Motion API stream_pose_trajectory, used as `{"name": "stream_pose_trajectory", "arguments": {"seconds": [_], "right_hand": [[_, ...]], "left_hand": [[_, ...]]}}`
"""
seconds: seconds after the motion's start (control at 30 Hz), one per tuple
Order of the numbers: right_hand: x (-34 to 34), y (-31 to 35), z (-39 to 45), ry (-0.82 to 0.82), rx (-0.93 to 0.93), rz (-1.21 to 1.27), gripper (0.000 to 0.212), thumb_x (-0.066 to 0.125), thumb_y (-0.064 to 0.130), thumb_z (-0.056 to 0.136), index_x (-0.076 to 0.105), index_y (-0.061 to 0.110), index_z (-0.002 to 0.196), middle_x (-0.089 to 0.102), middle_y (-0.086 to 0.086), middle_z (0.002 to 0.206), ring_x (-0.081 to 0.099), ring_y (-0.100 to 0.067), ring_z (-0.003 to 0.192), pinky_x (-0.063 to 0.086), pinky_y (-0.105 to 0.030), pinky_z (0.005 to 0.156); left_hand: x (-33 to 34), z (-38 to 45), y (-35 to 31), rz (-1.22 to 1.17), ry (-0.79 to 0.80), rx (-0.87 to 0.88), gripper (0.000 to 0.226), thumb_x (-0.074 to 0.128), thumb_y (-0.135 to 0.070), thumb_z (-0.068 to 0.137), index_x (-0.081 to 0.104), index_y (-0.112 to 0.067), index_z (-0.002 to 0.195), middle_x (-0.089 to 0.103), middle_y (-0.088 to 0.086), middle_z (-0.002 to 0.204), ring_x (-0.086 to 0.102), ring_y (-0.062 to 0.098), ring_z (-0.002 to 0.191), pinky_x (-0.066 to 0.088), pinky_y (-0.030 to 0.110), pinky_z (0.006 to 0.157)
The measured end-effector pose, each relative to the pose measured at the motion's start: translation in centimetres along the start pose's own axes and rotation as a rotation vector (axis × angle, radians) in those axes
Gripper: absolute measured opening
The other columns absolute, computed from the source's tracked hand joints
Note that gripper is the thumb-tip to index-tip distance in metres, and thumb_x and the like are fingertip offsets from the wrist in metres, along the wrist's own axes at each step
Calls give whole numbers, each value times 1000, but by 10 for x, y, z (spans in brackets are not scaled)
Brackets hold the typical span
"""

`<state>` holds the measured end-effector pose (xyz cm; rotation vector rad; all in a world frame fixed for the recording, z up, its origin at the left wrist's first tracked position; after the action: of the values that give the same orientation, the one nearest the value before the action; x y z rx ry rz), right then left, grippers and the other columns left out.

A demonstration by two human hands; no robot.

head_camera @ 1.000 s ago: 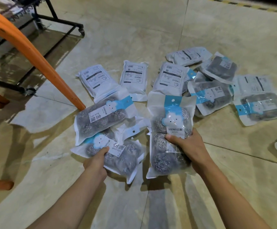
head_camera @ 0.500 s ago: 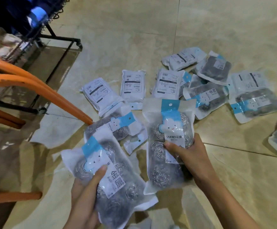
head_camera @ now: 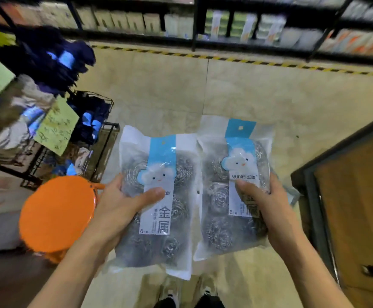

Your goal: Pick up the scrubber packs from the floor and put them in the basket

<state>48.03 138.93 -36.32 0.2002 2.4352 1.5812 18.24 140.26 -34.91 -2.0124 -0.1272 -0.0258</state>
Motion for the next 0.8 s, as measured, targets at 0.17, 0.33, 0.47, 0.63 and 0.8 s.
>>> {"name": "stream_pose_trajectory", "arguments": {"seconds": [0.17,0.33,0.47,0.63,0.8], "right_hand": [[-57,151,-68,-95,-109,41,65,86,44,65,64,24,123,79,-1,110,76,-25,101,58,-55,96],[-100,234,-123,-174,-268,53,61,86,41,75,65,23,129,79,0,113,76,-21,102,59,-53,96],[-126,262,-170,-295,-361,73,54,87,35,80,65,25,129,79,4,112,76,-18,102,59,-52,96],[-141,256,-244,-444,-370,168,51,87,25,80,65,22,126,80,0,109,77,-23,100,62,-45,85],[-144,221,-334,-667,-317,266,57,88,22,77,65,17,128,81,-1,106,79,-21,95,63,-39,79]], "left_hand": [[56,-60,-158,57,71,155,64,91,-7,55,68,-6,115,81,7,97,79,23,81,61,29,63],[101,-102,-245,34,146,266,49,86,-7,66,69,-9,111,81,5,93,79,22,79,61,29,61],[128,-126,-274,7,243,311,39,83,-2,75,69,-8,111,81,1,84,77,15,69,58,24,54],[144,-152,-284,22,428,317,48,84,-8,74,68,-6,120,81,7,95,79,22,80,61,29,60],[173,-189,-271,101,660,279,55,85,-14,67,69,-9,119,81,6,95,79,23,81,62,32,63]]}}
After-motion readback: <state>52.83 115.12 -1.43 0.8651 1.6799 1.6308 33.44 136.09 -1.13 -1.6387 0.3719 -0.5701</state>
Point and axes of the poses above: each hand's wrist, its own z-axis towards the middle knuckle, its own x-axis out of the palm, y = z × x, the point moved 5 cm from there along z, towards the middle knuckle
